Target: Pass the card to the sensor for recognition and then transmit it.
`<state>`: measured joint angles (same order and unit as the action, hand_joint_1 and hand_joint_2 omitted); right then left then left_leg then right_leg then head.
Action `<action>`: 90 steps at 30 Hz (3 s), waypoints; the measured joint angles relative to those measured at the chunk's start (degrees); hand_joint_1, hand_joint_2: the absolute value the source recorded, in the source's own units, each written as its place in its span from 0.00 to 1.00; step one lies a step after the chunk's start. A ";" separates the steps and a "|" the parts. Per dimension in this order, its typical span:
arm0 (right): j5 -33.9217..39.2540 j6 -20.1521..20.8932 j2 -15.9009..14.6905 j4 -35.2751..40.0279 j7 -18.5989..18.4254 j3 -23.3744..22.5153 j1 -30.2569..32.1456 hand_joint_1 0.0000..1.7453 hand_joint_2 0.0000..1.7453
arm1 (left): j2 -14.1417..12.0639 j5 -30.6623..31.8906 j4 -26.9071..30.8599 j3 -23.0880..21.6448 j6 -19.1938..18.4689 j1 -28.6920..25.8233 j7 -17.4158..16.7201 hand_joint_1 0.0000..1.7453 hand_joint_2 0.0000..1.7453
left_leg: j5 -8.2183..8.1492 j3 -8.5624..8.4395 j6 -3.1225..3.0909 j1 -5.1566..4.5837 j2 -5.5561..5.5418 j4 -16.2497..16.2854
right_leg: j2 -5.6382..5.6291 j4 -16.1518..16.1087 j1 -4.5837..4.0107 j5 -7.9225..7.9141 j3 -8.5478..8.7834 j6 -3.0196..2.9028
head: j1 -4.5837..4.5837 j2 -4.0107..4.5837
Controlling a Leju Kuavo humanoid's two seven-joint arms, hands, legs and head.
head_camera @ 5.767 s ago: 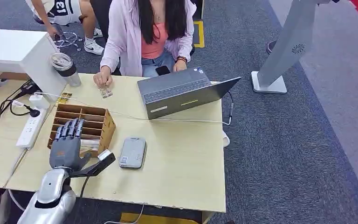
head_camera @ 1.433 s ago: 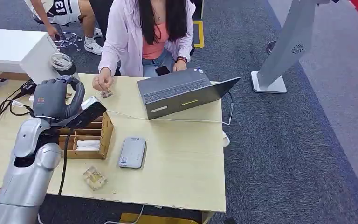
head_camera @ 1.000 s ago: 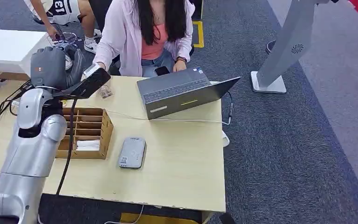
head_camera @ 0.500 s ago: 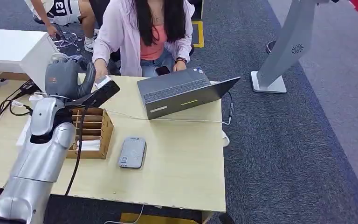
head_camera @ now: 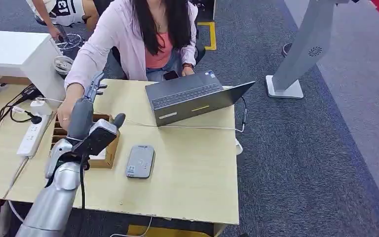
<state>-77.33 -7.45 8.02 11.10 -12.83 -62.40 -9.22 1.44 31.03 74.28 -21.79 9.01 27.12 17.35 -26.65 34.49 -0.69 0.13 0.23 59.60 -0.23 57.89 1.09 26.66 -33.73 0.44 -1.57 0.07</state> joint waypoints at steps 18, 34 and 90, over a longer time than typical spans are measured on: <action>0.00 -0.26 -1.09 0.00 1.46 -1.14 1.46 0.00 1.00 | -4.46 -13.20 9.97 4.20 -9.69 -21.72 11.02 0.00 1.00 | -0.09 0.00 0.01 0.01 0.02 -0.03 | 0.02 0.00 0.00 0.19 0.00 0.06 | 0.02 0.00; -0.72 -0.22 -1.31 0.00 1.25 -2.43 1.62 0.00 1.00 | -4.74 11.58 10.11 10.40 13.29 -31.64 8.47 0.00 1.00 | -0.14 -0.01 0.05 0.01 -0.02 -0.04 | 0.04 -0.01 0.00 0.20 0.03 0.07 | 0.02 0.00; -3.25 1.09 -0.59 0.00 -0.33 -2.51 -0.43 0.00 1.00 | -4.83 38.26 -7.42 11.91 24.17 -16.86 -10.13 0.00 1.00 | -0.11 -0.02 0.06 0.01 -0.05 -0.03 | 0.04 -0.01 0.00 0.17 0.01 0.06 | 0.02 0.00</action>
<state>-80.59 -6.36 7.43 11.10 -13.16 -64.92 -9.65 -3.39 69.29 66.86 -9.88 33.18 10.26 7.21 -26.76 34.47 -0.63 0.15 0.18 59.58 -0.20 57.88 1.09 26.83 -33.72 0.50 -1.55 0.07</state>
